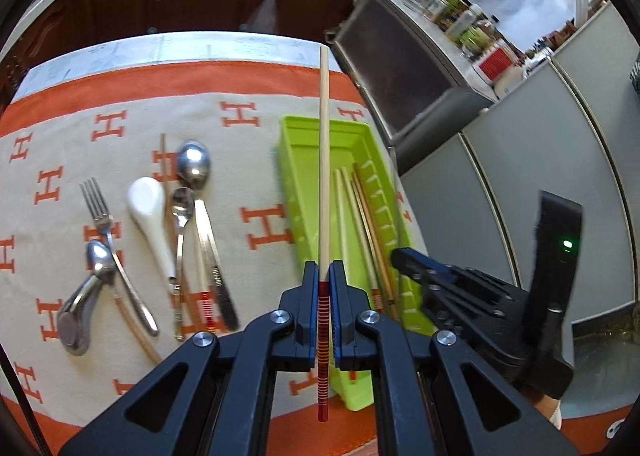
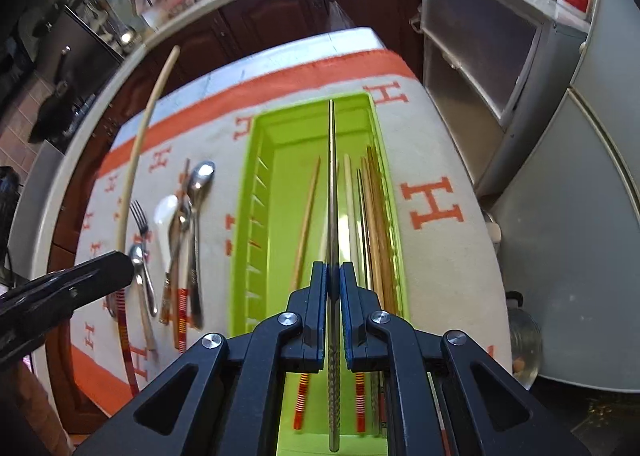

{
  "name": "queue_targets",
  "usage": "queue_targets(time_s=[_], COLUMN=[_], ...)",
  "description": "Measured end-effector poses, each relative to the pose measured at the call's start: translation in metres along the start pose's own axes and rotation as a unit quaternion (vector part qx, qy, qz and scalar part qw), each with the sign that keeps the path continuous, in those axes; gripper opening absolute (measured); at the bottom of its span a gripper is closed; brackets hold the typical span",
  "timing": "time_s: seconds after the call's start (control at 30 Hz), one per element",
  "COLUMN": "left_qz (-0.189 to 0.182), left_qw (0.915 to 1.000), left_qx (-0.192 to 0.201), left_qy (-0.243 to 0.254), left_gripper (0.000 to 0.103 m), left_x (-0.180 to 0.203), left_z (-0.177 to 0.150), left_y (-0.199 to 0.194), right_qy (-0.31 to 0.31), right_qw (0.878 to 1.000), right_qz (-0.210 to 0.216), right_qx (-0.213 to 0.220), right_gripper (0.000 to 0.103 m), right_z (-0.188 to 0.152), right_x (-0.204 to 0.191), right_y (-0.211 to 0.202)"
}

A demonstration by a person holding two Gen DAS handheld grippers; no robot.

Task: Organize utensils
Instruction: 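Carry both chopsticks into the green tray and open both tools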

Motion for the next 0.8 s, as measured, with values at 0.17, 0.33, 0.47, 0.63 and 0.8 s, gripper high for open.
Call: queue_targets(time_s=[0.17,0.33,0.47,0.63,0.8], left_qz=[-0.009,-0.018,-0.027,-0.044,-0.039], left_qw=[0.9998,0.9993,0.9986,0.9963,0.9954], left_qx=[-0.016,-0.032,-0.045,-0.074,-0.088], left_qy=[0.007,0.008,0.006,-0.007,0.004], left_gripper=[0.003,0.003,0.003,0.003,0.025], left_x=[0.015,0.028,0.037,0.047,0.055], left_z=[-0.001,0.0,0.002,-0.003,-0.01], left_y=[0.013,0.03,0.047,0.074,0.088], right_qy=[0.032,0.101,0.167,0.192,0.192], right_qw=[0.999,0.993,0.979,0.972,0.974], right_qz=[0.02,0.02,0.028,0.028,0.024], right_qx=[0.0,0.065,0.115,0.13,0.118], right_gripper=[0.026,0.03,0.034,0.034,0.034], right_z=[-0.001,0.013,0.022,0.024,0.017], right_x=[0.008,0.031,0.055,0.07,0.075], right_y=[-0.002,-0.032,-0.06,-0.071,-0.067])
Point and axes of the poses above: each gripper's, at about its wrist camera, not at the fingertips, and y roughly the way its jaws point, x to its right, z to its top, the point moved 9 cm from there along y, roughly the way its jaws point, and after that the axes turned 13 degrees about y, right-handed, at the moved point
